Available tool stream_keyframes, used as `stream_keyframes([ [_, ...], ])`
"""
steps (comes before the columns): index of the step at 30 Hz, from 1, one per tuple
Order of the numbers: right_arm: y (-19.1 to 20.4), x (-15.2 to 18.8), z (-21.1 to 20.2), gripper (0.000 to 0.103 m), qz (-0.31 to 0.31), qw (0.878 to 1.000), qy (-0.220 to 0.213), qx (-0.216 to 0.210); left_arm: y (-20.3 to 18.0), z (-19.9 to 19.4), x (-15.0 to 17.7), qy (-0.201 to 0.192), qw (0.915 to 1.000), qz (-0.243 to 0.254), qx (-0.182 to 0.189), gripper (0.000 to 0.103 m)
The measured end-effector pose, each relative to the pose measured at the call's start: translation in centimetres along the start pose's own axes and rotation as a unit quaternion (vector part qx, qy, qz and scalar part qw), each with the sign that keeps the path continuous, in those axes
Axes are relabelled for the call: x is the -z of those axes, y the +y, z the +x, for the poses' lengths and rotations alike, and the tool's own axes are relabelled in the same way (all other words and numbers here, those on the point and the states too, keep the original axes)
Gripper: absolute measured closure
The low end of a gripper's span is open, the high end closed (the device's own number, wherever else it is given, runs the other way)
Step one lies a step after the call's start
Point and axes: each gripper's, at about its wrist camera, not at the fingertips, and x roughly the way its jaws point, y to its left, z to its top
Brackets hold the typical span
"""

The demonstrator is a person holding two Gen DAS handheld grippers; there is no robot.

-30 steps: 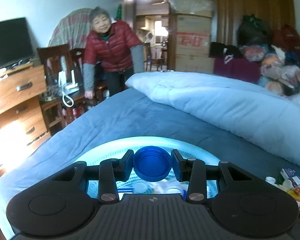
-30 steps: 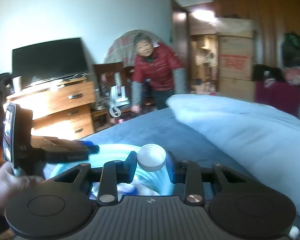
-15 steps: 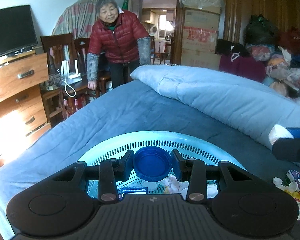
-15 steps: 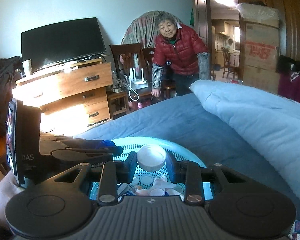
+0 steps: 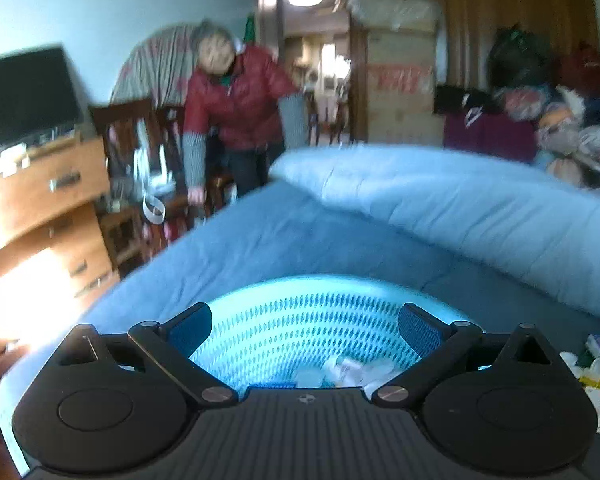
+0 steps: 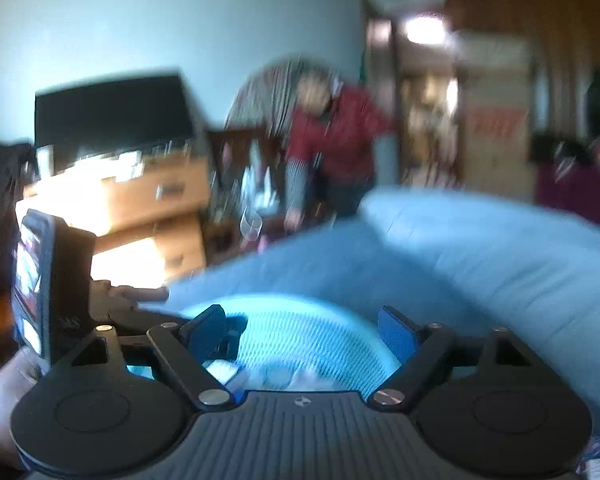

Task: Organize objects
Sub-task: 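Grasp the purple cream tube with the right tool while the left tool grasps the white tube box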

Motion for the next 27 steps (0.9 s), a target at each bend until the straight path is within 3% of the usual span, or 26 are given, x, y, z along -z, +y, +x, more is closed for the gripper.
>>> stream_keyframes([
  [1,-0.3,0.5,-1.7,0.0,-0.003,0.999,-0.027,0.023,-0.7,-1.1,-0.1,-0.019,0.9998,0.006,0.008,0.001],
  [3,-1.1,3.1,-6.4,0.0,-0.01,0.992,-0.069,0.103,-2.6,-3.5,-0.2,-0.057,0.9977,0.019,0.032,0.0],
  [4,-1.6,4.4,-8.0,0.0,-0.011,0.989,-0.068,0.129,-3.8,-4.8,0.0,-0.073,0.9959,0.024,0.048,0.0],
  [7,-4.8,10.6,-12.3,0.0,0.009,0.98,-0.039,0.196,-8.1,-7.5,1.1,-0.096,0.9865,0.028,0.129,0.0],
  [10,-9.7,17.0,-15.3,0.004,0.053,0.962,0.039,0.266,-12.9,-8.7,3.1,-0.093,0.9724,0.043,0.21,0.0],
  [13,-15.9,21.8,-17.7,0.02,0.138,0.938,0.095,0.304,-18.0,-8.6,5.8,-0.073,0.9602,0.094,0.253,0.0],
  [16,-23.1,24.8,-18.3,0.039,0.203,0.913,0.115,0.334,-22.1,-7.4,8.3,-0.041,0.9476,0.134,0.287,0.0],
  [19,-30.3,27.1,-17.4,0.055,0.259,0.891,0.124,0.351,-24.7,-5.6,9.7,-0.022,0.9375,0.143,0.317,0.0],
  [22,-35.6,29.3,-14.8,0.055,0.302,0.87,0.152,0.36,-27.0,-4.0,10.8,-0.012,0.9267,0.161,0.339,0.0],
  [25,-37.6,31.2,-13.2,0.055,0.298,0.863,0.17,0.372,-29.5,-2.5,12.2,-0.007,0.9095,0.187,0.371,0.0],
  [27,-37.9,32.0,-13.8,0.056,0.304,0.868,0.162,0.358,-31.2,-2.0,12.9,-0.004,0.8974,0.2,0.393,0.0],
])
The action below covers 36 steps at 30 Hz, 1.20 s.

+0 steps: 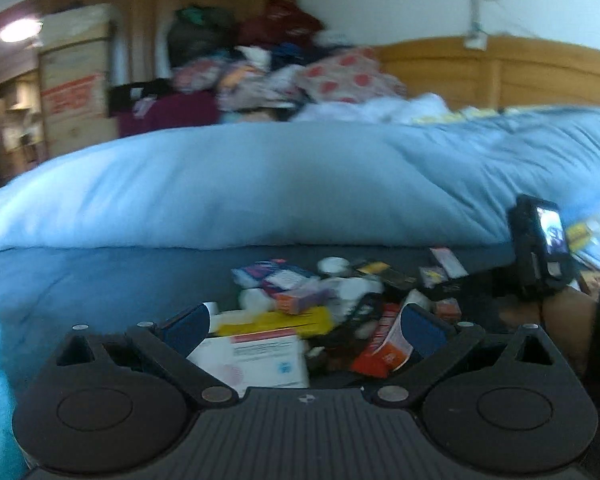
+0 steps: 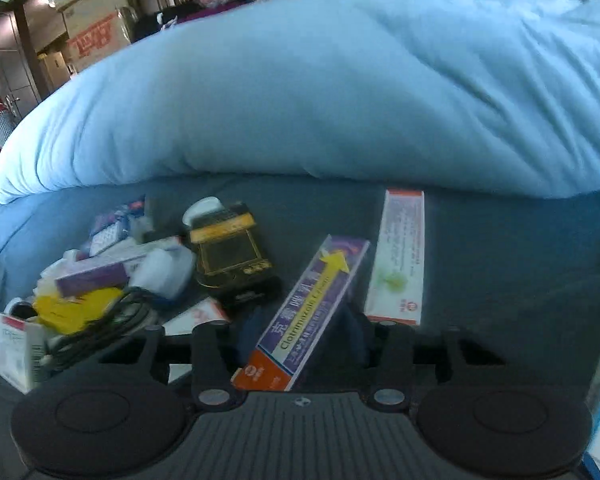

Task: Organize objects
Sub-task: 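Grasp the purple cream tube with the right tool while the left tool grasps the white tube box, then carry both tubes over the blue basket and release them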

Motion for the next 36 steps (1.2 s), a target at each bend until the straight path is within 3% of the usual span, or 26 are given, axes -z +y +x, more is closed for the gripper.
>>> stream_keyframes([
  [4,-1.0,1.5,-2.8,0.067,-0.01,1.0,-0.026,-0.015,-1.9,3.8,0.5,0.016,0.9982,0.007,0.057,0.001],
  [8,-1.2,4.0,-8.2,0.067,-0.023,0.999,-0.045,-0.017,-4.6,7.3,1.2,0.024,0.991,0.035,0.127,0.003],
  [11,-1.8,6.8,-10.9,0.068,-0.024,0.999,-0.033,-0.015,-6.9,10.6,2.1,0.046,0.9857,0.073,0.145,0.011],
  [14,-2.4,9.0,-11.6,0.067,-0.035,0.999,-0.024,-0.011,-7.9,13.4,2.9,0.053,0.9855,0.088,0.135,0.02],
  [18,-1.2,8.6,-11.4,0.06,-0.094,0.995,-0.039,0.012,-8.5,14.7,3.2,0.058,0.9822,0.107,0.143,0.032],
  [21,-1.0,8.8,-10.2,0.053,-0.105,0.994,-0.014,0.032,-9.3,15.6,3.6,0.069,0.9813,0.118,0.136,0.036],
  [23,-0.9,8.7,-10.3,0.055,-0.103,0.994,-0.015,0.034,-9.4,16.6,4.0,0.087,0.9805,0.113,0.135,0.048],
  [24,-1.1,8.7,-10.6,0.069,-0.096,0.995,-0.019,0.03,-9.5,16.9,4.3,0.092,0.9804,0.11,0.135,0.051],
  [25,-1.5,8.6,-10.9,0.07,-0.085,0.996,-0.02,0.023,-9.4,16.9,4.4,0.091,0.9805,0.106,0.138,0.057],
  [26,-1.7,8.5,-11.1,0.07,-0.078,0.997,-0.022,0.017,-9.4,16.8,4.4,0.089,0.9807,0.102,0.14,0.069],
  [36,-0.4,6.1,-13.4,0.071,-0.105,0.993,-0.04,0.023,-8.1,11.5,1.8,0.056,0.9905,0.016,0.125,0.072],
])
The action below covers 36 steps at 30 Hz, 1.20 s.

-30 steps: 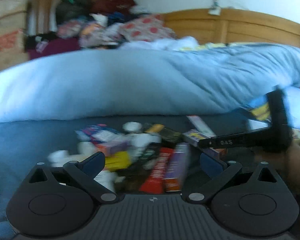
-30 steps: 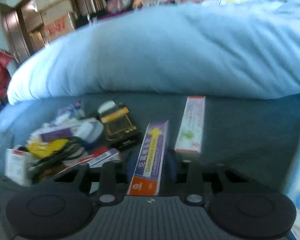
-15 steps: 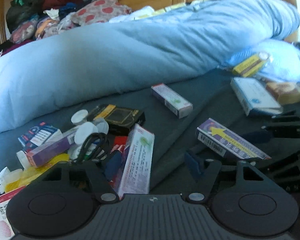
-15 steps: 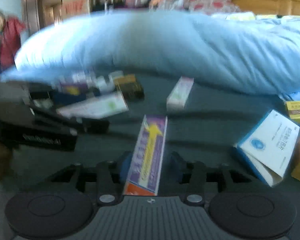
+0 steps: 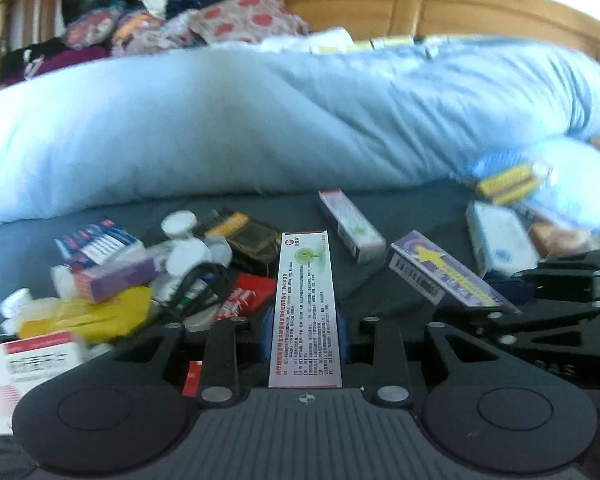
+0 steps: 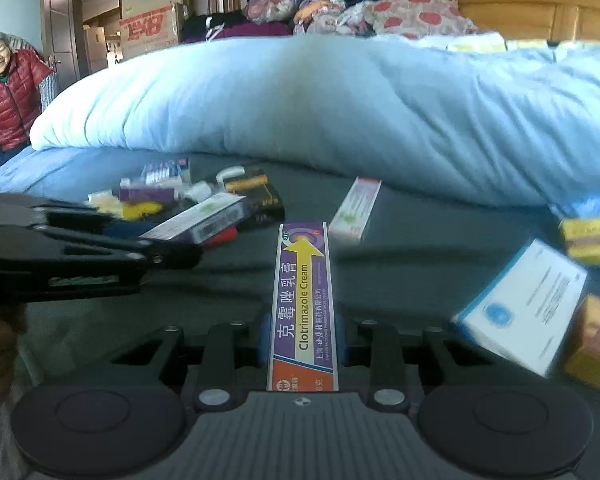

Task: Organize objects
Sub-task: 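Carry both tubes over the blue basket and release them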

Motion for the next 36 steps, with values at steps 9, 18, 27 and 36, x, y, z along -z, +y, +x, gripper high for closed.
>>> stream_keyframes([
  [9,4.7,-5.7,-5.5,0.07,-0.066,0.996,-0.05,-0.017,0.4,-11.0,-2.6,-0.07,0.9952,-0.029,-0.063,0.072],
  [18,14.1,-11.3,-11.5,0.07,-0.151,0.98,-0.111,-0.062,4.5,-22.6,-3.0,-0.122,0.9779,-0.077,-0.151,0.072],
  [27,26.7,-15.7,-16.5,0.07,-0.199,0.958,-0.131,-0.16,11.2,-34.0,-1.0,-0.166,0.9418,-0.14,-0.256,0.072],
  [36,40.5,-23.1,-16.2,0.07,-0.184,0.924,-0.084,-0.324,20.6,-43.6,2.8,-0.164,0.8876,-0.205,-0.379,0.072],
])
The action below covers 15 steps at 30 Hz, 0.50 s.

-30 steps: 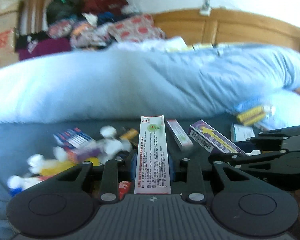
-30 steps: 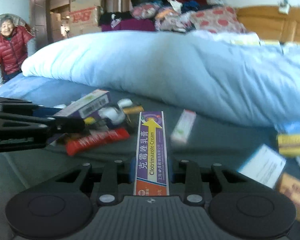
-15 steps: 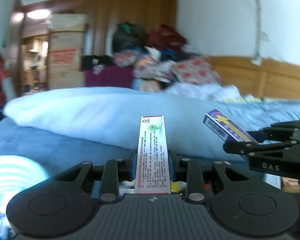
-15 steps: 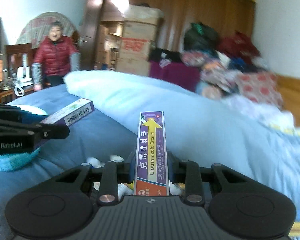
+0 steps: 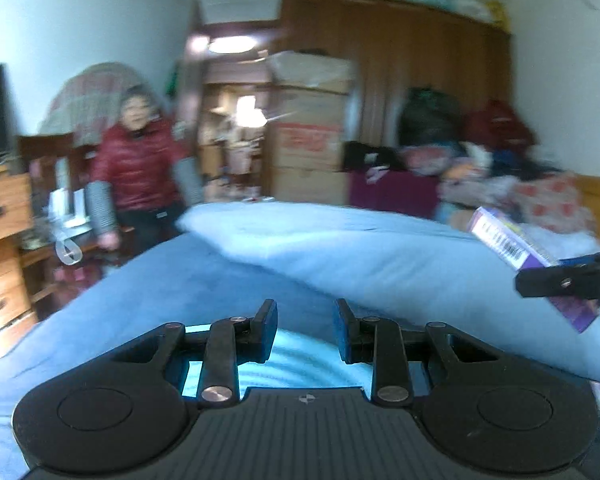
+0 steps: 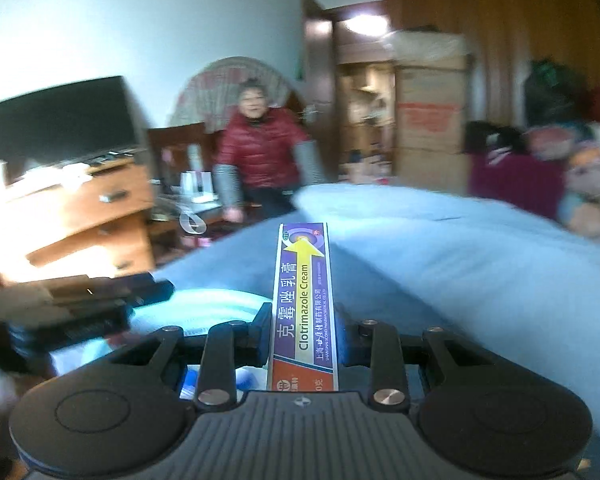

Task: Organize objects
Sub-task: 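Carry both tubes over the blue basket and release them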

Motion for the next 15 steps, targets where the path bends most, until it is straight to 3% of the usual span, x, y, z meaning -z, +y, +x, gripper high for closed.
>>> stream_keyframes([
  [6,4.0,-2.1,6.5,0.07,-0.009,0.999,0.037,-0.028,5.7,1.1,0.1,0.025,0.9991,-0.007,-0.032,0.072],
  [8,5.0,-1.9,8.2,0.069,-0.004,0.999,0.045,-0.03,6.1,1.7,0.2,0.035,0.9989,-0.01,-0.03,0.064],
  [9,5.2,-1.8,8.6,0.064,0.002,0.999,0.044,-0.032,6.4,1.8,0.2,0.031,0.9989,-0.011,-0.033,0.057],
  [10,5.2,-1.6,9.0,0.053,0.008,0.999,0.041,-0.035,6.4,1.6,0.3,0.027,0.9989,-0.009,-0.037,0.043],
  [12,4.9,-1.0,8.7,0.033,0.012,0.999,0.028,-0.028,6.0,1.1,0.4,0.018,0.9991,-0.002,-0.039,0.035],
  [15,3.2,1.8,5.6,0.029,0.028,0.999,-0.011,-0.021,4.1,-0.2,0.5,0.0,0.9996,0.009,-0.027,0.024],
])
